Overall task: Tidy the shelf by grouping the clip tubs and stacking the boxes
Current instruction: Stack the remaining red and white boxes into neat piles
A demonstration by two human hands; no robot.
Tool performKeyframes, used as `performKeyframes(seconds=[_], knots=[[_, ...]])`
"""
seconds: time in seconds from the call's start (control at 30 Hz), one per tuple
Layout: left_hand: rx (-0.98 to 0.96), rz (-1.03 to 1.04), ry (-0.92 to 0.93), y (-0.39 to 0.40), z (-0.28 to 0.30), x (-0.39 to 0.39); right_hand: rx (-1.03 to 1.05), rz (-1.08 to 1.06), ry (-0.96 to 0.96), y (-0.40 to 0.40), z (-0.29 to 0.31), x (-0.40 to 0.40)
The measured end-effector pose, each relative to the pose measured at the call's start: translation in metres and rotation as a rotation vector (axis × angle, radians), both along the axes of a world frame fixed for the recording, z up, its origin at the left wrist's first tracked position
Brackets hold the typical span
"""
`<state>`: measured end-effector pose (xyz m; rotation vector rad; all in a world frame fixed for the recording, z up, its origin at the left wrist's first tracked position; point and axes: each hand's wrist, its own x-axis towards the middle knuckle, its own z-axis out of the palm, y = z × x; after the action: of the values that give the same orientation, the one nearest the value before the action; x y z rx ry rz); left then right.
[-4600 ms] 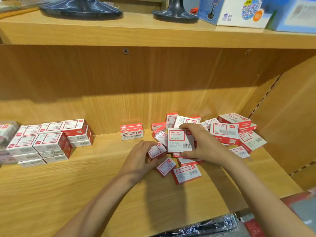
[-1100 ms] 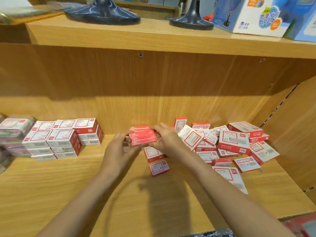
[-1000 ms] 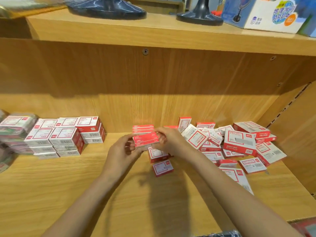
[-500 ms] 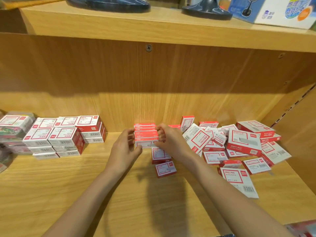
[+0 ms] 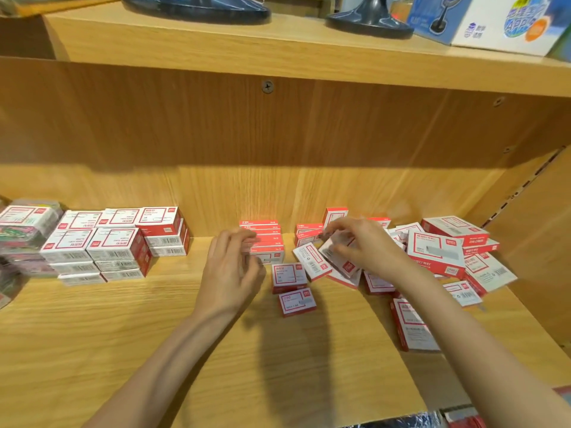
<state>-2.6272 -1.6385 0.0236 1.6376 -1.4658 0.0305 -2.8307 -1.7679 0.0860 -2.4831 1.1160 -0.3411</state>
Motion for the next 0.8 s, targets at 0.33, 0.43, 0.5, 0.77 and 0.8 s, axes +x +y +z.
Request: performKeyframes(seconds=[0.33,0.43,0.5,0.77,0.8], knots=[[0.156,-0.296,-0.171,0.001,-0.021,-0.02,-0.185,0.113,0.4,0.017,-0.013,0.024],[0.197,-0.344,-0.162,0.004,-0.019,-0.018,-0.146,0.14,0.345,0.019,-0.017,0.024],[0.218,-0.355,-0.151,0.005,-0.018,-0.017,-0.133,0.132,0.233,0.022,-0.02,0.02],[0.243,-0.379,-0.109,0.004,-0.011,-0.014,0.141,-0.183,-0.452,0.022,-0.009,0.009],[0.243,-0.374,-0.1,0.002,-0.009,-0.014,0.124,-0.227,-0.463,0.017,0.0,0.003]])
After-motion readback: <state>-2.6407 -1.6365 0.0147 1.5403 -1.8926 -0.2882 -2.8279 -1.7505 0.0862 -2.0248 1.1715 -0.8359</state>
